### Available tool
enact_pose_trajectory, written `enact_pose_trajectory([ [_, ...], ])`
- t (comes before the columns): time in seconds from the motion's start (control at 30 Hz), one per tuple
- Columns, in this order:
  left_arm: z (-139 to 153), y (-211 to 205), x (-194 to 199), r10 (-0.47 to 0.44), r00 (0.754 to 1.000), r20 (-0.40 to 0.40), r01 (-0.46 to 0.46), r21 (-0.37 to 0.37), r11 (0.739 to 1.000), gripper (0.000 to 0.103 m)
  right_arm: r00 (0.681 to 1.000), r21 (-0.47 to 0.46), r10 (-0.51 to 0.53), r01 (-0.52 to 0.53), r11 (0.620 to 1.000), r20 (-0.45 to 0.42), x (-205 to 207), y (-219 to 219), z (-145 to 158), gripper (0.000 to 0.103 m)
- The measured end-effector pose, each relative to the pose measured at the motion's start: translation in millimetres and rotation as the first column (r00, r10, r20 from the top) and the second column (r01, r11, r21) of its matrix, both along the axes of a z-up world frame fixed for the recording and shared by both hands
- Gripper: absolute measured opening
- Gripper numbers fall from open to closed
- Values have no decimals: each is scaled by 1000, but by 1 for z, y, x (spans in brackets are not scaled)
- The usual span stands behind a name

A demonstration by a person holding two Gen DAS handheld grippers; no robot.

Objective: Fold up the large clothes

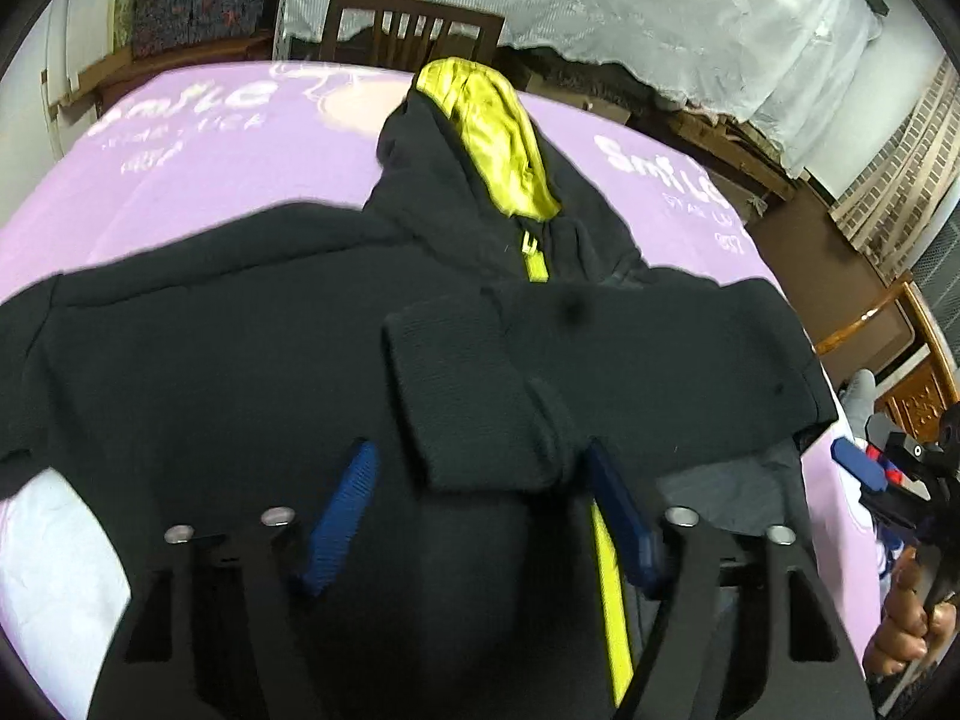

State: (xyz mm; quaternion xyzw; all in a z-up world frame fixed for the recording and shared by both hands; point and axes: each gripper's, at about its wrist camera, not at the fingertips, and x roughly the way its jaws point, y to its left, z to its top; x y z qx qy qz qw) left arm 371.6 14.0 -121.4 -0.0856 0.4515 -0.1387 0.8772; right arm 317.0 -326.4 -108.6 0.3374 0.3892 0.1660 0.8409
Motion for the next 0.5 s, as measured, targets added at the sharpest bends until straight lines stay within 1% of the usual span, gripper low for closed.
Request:
enact_pose_trajectory([
  [0.03,1,-3,1,-9,1000,8,9,2,1000,47,1000,17,-6,6,1000,-12,0,-5,-3,52],
  [0.07,4,-6,2,-2,1000,24,2,19,1000,40,1000,28,-11,11,1000,-17,-1,-8,-5,52],
  [0.1,6,-8,2,9,999,42,-10,37,999,36,1000,42,-13,14,999,-24,1,-10,-7,53],
  [0.13,9,-10,2,13,998,64,-16,59,998,22,999,57,-14,16,998,-33,4,-10,-10,55],
  [0.17,13,-10,3,27,996,85,-34,84,996,10,999,77,-15,18,997,-50,7,-9,-14,56],
  [0.2,16,-8,3,29,995,94,-37,86,996,10,998,92,-10,16,996,-62,10,-7,-17,58],
  [0.23,19,-4,3,36,994,101,-44,73,996,9,997,106,-5,12,994,-73,14,-5,-19,59],
  [0.27,21,-2,2,43,993,114,-53,88,995,9,996,112,-10,19,993,-85,19,-3,-22,60],
  [0.33,20,6,-2,69,989,134,-86,127,988,9,995,109,-42,52,993,-90,27,-3,-23,66],
  [0.4,16,21,-6,102,987,121,-115,108,987,9,994,121,-66,77,990,-89,33,-6,-24,66],
  [0.43,13,31,-7,129,985,111,-140,98,985,9,994,134,-66,78,988,-92,35,-6,-25,66],
  [0.5,8,40,-7,141,985,97,-150,92,984,9,994,144,-43,57,988,-99,35,-4,-30,66],
])
